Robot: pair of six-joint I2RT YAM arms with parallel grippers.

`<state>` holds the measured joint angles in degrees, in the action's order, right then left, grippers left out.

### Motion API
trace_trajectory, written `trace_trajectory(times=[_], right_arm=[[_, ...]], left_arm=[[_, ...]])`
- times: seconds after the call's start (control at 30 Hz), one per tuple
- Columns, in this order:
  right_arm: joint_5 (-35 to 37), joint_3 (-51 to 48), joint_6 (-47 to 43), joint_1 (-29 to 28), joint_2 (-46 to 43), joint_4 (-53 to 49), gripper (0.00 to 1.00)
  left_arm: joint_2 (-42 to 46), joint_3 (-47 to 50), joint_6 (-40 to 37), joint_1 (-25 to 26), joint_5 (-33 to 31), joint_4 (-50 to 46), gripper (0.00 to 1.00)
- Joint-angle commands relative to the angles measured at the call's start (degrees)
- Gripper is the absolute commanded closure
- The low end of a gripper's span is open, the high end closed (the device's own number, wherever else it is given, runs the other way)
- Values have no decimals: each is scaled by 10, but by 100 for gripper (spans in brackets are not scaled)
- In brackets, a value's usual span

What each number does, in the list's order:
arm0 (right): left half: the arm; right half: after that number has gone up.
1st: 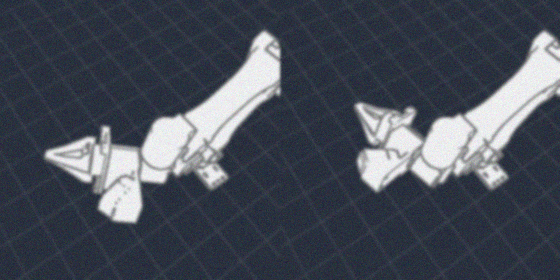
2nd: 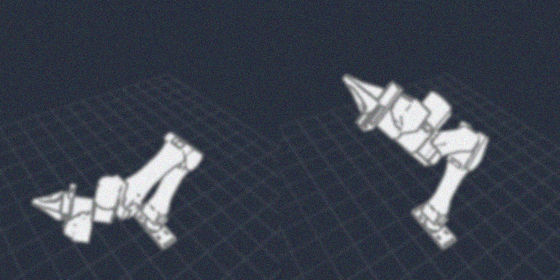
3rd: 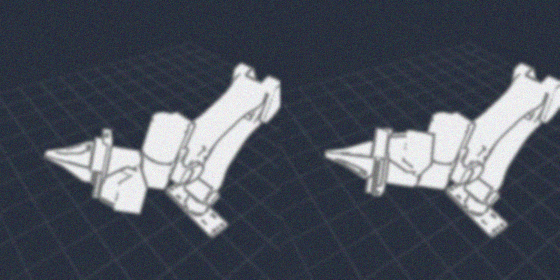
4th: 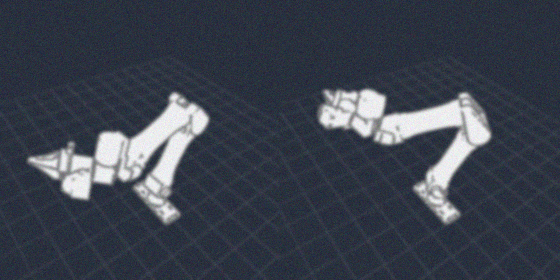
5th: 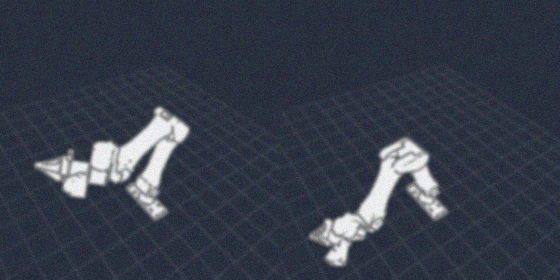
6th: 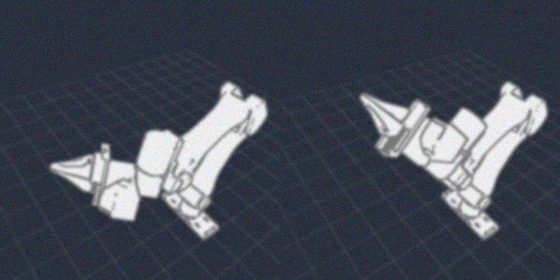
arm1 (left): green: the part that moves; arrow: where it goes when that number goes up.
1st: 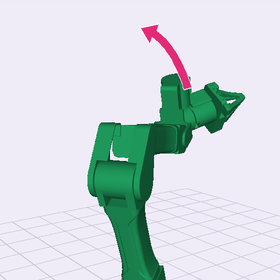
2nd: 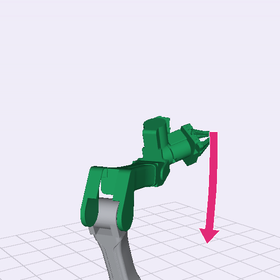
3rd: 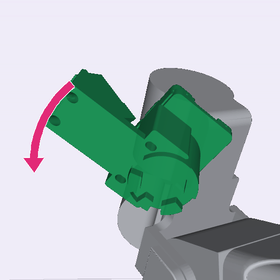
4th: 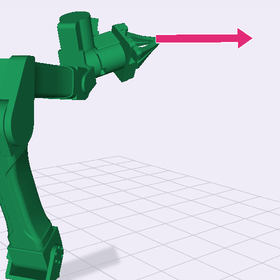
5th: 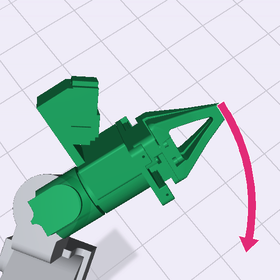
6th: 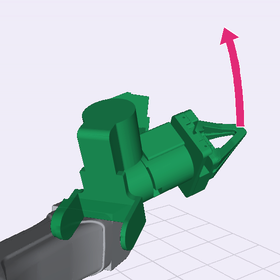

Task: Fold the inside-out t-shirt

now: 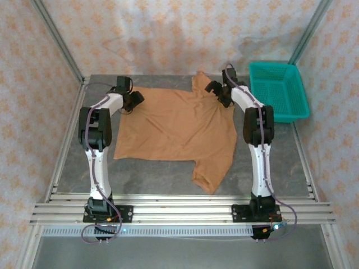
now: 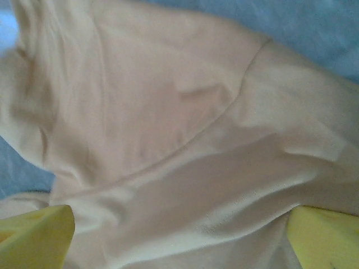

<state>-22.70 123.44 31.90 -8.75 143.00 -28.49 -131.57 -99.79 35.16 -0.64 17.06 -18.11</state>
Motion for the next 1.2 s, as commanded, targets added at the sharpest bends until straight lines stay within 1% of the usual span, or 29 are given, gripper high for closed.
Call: trace_trajectory(times=[0.0,0.1,0.17,0.23,0.3,0.43,0.5,0.57,0.63,0.7,0.8,0.87,0.93,1.0,1.07,1.17], right_arm=[[-3,99,11,5,107,-82,1],[-1,229,8,12,171,-124,1],[-10,279,12,17,185,-133,1],[-16,280,7,19,163,-136,1],[-17,246,-4,18,119,-135,1],[-15,129,-27,14,-1,-131,1],[-1,56,-36,10,-72,-129,1],[17,-39,-36,6,-150,-110,1],[28,-150,-28,3,-234,-80,1],[36,-247,-23,-1,-310,-68,1],[37,-368,-26,-18,-399,-65,1],[31,-442,-31,-27,-447,-66,1],[16,-526,-34,-29,-497,-45,1],[21,-591,-38,-29,-539,-29,1],[31,-636,-41,-30,-571,-30,1],[44,-672,-53,-39,-603,-49,1]], left_arm=[[-64,-43,7,-4,-15,-70,40],[-81,-85,-3,-5,-30,-91,40],[-72,-87,-6,-9,-32,-88,40],[-45,-78,-21,-10,-40,-86,39],[2,-45,-31,-11,-55,-75,39],[133,56,-39,-11,-88,-63,37],[207,109,-38,-11,-103,-80,37],[288,171,-35,-11,-108,-102,37],[367,254,-26,-11,-96,-115,37],[431,330,-17,-12,-70,-119,40],[514,436,-4,-12,-42,-129,46],[557,492,0,-14,-41,-133,53],[591,542,2,-21,-35,-129,62],[612,576,4,-27,-26,-121,71],[624,602,9,-29,-15,-106,71],[620,625,15,-32,-13,-84,71]])
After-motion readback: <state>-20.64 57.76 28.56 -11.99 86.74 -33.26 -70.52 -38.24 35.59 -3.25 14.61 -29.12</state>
